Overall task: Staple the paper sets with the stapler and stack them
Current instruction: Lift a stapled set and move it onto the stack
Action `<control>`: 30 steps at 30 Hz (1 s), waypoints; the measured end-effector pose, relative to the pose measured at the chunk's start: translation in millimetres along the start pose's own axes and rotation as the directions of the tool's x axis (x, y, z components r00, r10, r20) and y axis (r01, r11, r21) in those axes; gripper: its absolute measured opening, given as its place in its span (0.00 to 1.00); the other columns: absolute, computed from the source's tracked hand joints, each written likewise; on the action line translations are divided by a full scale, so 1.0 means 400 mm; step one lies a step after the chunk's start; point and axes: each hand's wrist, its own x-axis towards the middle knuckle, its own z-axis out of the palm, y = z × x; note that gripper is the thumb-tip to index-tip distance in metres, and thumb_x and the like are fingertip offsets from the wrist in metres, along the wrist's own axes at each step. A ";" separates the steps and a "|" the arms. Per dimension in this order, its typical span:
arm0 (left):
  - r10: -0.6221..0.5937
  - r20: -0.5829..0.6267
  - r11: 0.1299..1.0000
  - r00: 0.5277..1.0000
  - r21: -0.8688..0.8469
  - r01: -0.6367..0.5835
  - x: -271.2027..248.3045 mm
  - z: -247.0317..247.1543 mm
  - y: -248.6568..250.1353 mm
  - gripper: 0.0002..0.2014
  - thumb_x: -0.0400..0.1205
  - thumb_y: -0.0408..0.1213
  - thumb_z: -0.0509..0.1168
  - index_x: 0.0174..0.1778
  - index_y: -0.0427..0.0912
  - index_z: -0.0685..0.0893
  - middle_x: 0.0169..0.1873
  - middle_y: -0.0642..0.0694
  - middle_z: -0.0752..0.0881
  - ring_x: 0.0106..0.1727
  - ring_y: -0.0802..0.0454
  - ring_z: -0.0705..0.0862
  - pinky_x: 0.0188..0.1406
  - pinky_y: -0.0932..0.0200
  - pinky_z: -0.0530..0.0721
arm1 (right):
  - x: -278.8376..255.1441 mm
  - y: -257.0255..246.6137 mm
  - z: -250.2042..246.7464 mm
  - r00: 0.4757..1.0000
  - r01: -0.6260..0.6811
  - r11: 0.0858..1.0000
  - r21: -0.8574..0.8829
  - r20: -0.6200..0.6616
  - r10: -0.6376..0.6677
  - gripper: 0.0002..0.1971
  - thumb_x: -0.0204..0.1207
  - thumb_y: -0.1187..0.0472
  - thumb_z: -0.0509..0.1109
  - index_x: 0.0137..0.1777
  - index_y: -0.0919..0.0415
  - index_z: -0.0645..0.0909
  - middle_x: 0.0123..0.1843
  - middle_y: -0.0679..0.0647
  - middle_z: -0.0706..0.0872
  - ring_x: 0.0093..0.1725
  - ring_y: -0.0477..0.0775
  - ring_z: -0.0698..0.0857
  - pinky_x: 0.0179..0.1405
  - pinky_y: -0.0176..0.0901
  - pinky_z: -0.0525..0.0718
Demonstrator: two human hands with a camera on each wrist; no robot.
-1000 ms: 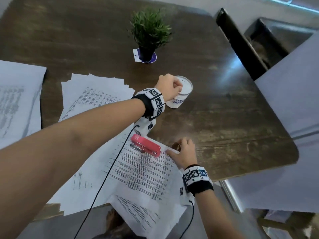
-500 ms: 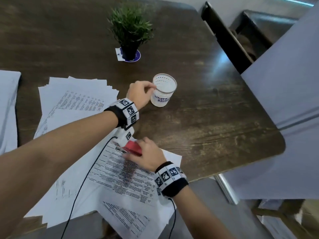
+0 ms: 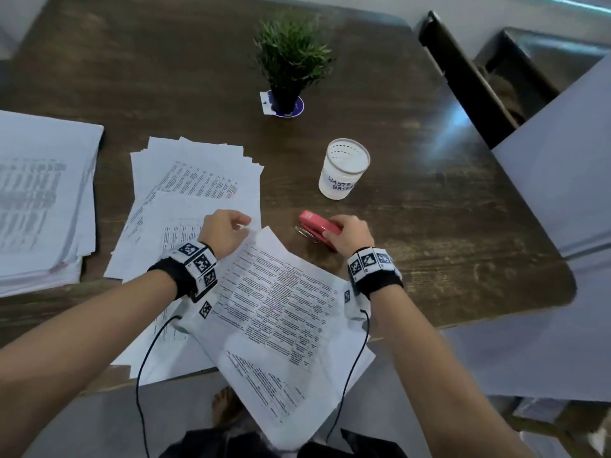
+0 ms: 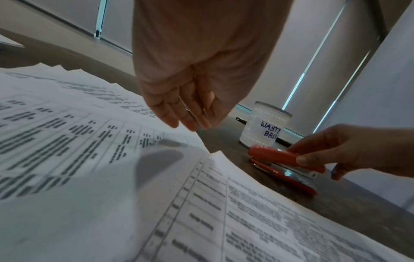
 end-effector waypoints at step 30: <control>-0.093 0.075 0.975 0.993 -0.197 0.106 -0.190 -0.071 -0.159 0.28 0.56 0.48 0.87 0.47 0.41 0.87 0.42 0.48 0.89 0.43 0.50 0.88 0.34 0.59 0.83 | -0.398 0.038 0.105 0.847 -0.336 0.725 0.601 -0.144 0.512 0.46 0.68 0.68 0.81 0.80 0.67 0.54 0.60 0.57 0.80 0.59 0.54 0.81 0.58 0.44 0.81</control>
